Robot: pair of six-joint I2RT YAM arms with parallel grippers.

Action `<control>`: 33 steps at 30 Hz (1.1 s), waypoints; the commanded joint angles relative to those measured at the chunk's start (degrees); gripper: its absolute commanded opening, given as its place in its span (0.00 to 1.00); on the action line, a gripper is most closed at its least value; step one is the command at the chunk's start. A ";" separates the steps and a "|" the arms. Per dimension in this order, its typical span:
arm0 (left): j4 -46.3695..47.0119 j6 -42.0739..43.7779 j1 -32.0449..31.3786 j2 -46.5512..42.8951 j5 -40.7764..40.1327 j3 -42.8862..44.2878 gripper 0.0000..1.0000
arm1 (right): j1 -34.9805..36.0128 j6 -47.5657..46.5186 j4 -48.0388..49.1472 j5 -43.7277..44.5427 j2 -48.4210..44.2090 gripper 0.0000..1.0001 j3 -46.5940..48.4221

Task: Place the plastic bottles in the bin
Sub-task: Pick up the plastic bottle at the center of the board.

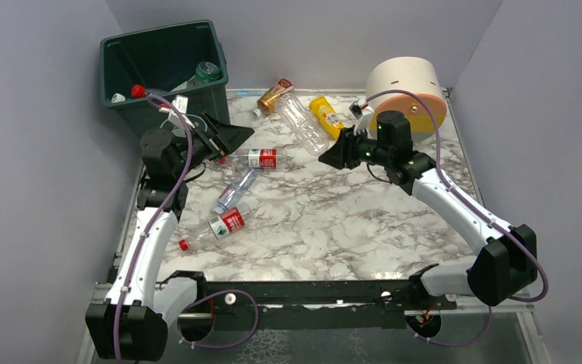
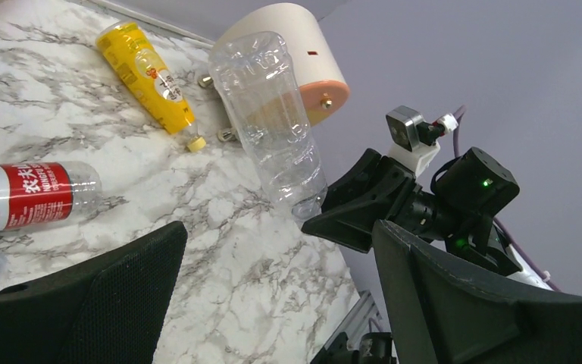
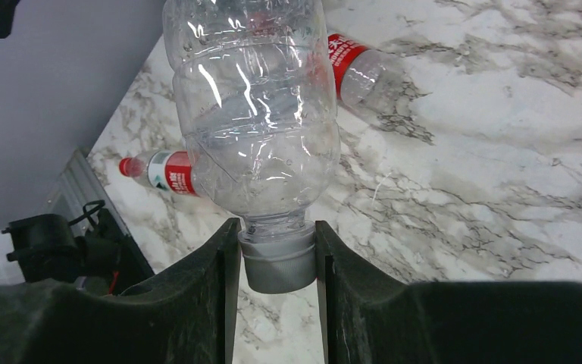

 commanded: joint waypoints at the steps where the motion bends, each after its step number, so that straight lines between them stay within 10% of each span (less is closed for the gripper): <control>1: 6.22 -1.38 -2.77 -0.73 -3.49 -1.99 0.99 | -0.27 3.43 2.01 -6.55 -1.50 0.35 -0.07; 33: 18.51 8.03 -25.31 8.84 -26.71 -2.74 0.99 | 0.55 13.86 10.40 -22.04 -1.96 0.36 -4.70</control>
